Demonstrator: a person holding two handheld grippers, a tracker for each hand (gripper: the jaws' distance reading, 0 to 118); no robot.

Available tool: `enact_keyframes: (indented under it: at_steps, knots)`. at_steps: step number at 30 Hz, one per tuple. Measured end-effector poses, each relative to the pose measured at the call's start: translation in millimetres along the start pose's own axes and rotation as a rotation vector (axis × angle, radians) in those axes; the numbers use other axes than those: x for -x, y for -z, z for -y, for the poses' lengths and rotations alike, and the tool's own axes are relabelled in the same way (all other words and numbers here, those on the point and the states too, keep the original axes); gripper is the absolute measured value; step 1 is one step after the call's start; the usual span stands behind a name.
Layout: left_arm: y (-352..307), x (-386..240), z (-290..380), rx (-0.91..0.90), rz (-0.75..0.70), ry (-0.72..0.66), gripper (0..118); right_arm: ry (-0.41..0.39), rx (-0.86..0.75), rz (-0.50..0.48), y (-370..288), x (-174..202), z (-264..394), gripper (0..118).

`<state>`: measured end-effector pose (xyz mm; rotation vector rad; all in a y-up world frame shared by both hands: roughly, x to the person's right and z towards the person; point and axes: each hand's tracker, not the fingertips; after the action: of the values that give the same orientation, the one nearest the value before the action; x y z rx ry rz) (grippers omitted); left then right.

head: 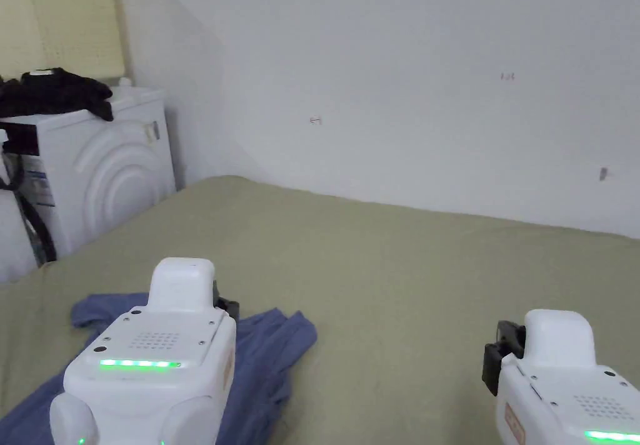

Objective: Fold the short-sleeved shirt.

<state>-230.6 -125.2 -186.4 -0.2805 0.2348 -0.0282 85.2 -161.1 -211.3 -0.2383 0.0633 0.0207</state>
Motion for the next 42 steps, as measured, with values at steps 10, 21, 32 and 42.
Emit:
enact_keyframes:
  at_steps: [10, 21, 32, 42]
  knots:
    - [14.0, 97.1, 5.8, 0.081, -0.172, -0.042, 0, -0.01, 0.021, -0.176, 48.4, 70.4, -2.3, 2]
    - [130.8, 91.9, 36.5, 0.282, -0.059, -0.008, 0, -0.015, 0.107, -0.199, 80.4, 73.8, 22.6, 2]
    - [276.9, 88.9, 102.1, 0.618, 0.024, -0.033, 118, -0.078, 0.281, -0.232, 92.6, 73.4, 77.5, 2]
    - [313.4, 73.6, 147.3, 0.781, 0.06, 0.139, 100, -0.072, 0.373, -0.255, 87.8, 74.4, 104.3, 2]
